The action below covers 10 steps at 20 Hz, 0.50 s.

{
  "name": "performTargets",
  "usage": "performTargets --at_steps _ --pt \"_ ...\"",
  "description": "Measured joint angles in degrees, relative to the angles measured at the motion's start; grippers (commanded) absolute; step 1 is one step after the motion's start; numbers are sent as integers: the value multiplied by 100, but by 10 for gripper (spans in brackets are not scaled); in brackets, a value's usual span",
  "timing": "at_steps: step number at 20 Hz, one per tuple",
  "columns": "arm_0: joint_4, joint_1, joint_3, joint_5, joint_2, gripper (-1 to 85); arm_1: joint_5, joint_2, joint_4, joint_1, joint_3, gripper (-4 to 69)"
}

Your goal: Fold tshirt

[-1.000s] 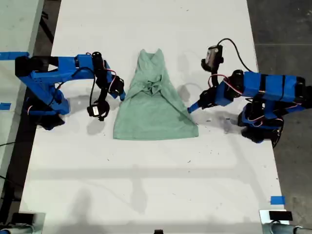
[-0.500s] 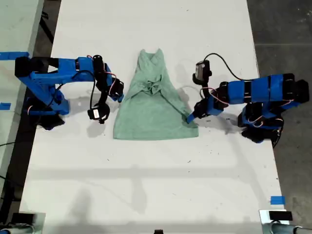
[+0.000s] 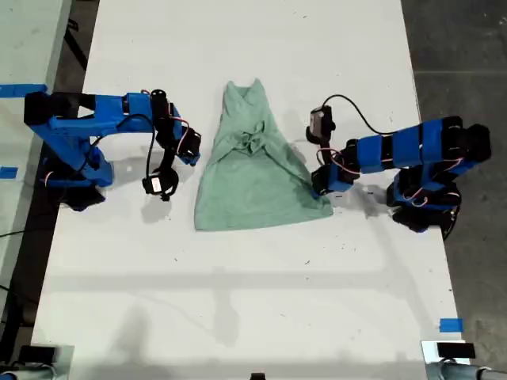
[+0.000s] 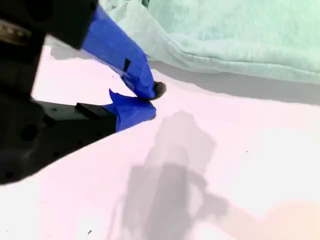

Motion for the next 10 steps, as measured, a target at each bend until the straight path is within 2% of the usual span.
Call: performTargets --at_steps 3,8,10 --pt "-44 0 0 0 0 1 0 -18 281 9 -167 -5" --pt "-44 0 0 0 0 1 26 -26 1925 9 -1397 -5" --pt "-44 26 0 0 0 1 105 -26 2320 -26 -2048 -5"
